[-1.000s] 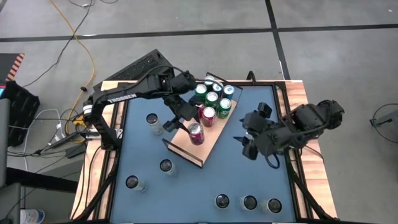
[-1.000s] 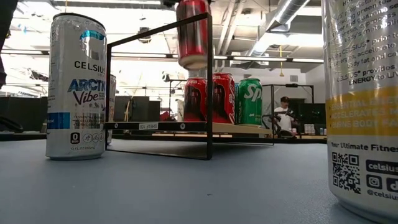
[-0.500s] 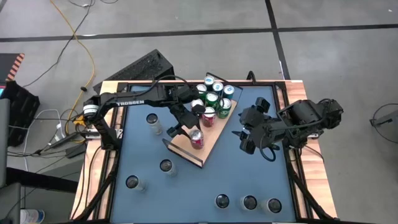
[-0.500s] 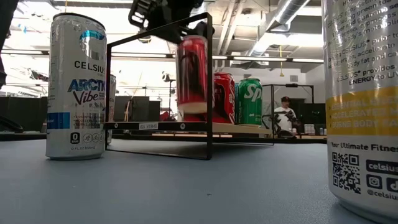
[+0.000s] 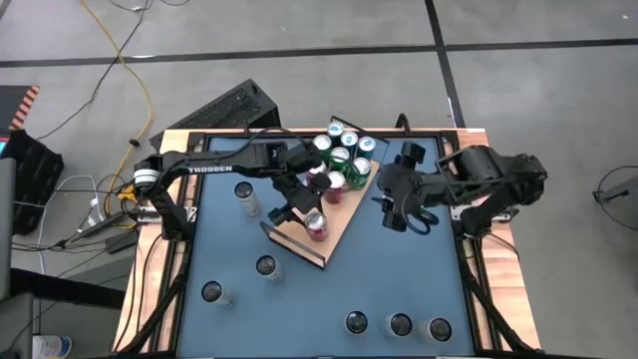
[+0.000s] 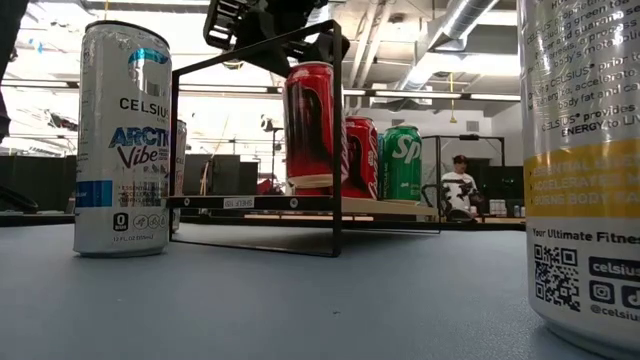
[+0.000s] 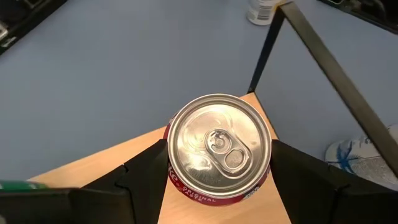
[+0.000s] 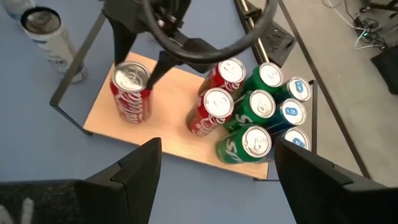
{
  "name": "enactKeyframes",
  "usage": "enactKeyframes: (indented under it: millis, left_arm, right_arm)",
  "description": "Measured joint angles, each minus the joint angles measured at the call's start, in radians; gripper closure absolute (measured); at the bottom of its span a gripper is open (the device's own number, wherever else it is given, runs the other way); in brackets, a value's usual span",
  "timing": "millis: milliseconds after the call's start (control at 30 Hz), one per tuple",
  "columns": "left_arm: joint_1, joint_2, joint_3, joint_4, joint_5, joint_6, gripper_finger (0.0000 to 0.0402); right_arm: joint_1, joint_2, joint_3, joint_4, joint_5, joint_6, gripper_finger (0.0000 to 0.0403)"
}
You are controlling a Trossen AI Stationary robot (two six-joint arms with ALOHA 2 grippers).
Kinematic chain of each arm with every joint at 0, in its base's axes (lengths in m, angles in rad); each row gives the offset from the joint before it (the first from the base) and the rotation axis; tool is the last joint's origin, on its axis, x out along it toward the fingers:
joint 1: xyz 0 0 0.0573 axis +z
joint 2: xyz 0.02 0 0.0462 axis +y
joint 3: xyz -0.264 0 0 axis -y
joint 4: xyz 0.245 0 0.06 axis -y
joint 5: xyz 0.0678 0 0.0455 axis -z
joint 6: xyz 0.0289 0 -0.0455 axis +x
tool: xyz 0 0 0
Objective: Place canned beverage on shelf
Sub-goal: Put red soda can on the shelf aligned with the other red soda cans
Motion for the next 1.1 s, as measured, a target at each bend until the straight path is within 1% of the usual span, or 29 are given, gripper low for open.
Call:
enactKeyframes:
  millis: [233, 400, 567, 633, 700, 767, 867, 933, 1000, 1100]
  left_arm:
    - [-0.011, 0.0, -0.015, 0.004, -0.005, 0.026, 0.0159]
    - [-0.012, 0.015, -0.025, 0.001, -0.003, 0.04, 0.0159]
    - [-0.015, 0.032, -0.022, 0.025, -0.003, 0.036, 0.0159]
    - [-0.016, 0.032, -0.022, 0.031, -0.011, 0.036, 0.0159]
    - [-0.017, 0.032, -0.022, 0.037, -0.01, 0.032, 0.0159]
    - [-0.017, 0.032, -0.022, 0.042, -0.015, 0.011, 0.0159]
    - [-0.016, 0.033, -0.022, 0.044, -0.019, -0.013, 0.0159]
    - [-0.02, 0.033, -0.022, 0.046, -0.032, -0.014, 0.0159]
    - [-0.023, 0.032, -0.022, 0.056, -0.069, -0.019, 0.0159]
    - [-0.026, 0.032, -0.022, 0.067, -0.098, -0.077, 0.0159]
  right_arm:
    - [-0.04, 0.0, 0.0, 0.0, -0.024, -0.07, 0.0107]
    - [-0.066, -0.014, -0.001, 0.004, -0.064, -0.117, 0.0107]
    - [-0.075, -0.072, -0.001, 0.018, -0.066, -0.139, 0.0107]
    - [-0.074, -0.118, -0.034, 0.029, -0.066, -0.139, 0.0107]
    - [-0.078, -0.191, -0.134, 0.072, -0.065, -0.139, 0.0107]
    - [-0.096, -0.299, -0.309, 0.189, -0.066, -0.139, 0.0107]
    - [-0.142, -0.475, -0.627, 0.454, -0.093, -0.163, 0.0107]
    - [-0.172, -0.558, -0.771, 0.632, -0.097, -0.195, 0.0107]
    - [-0.196, -0.619, -0.848, 0.766, -0.116, -0.198, 0.0107]
    - [-0.221, -0.658, -0.879, 0.795, -0.118, -0.177, 0.0107]
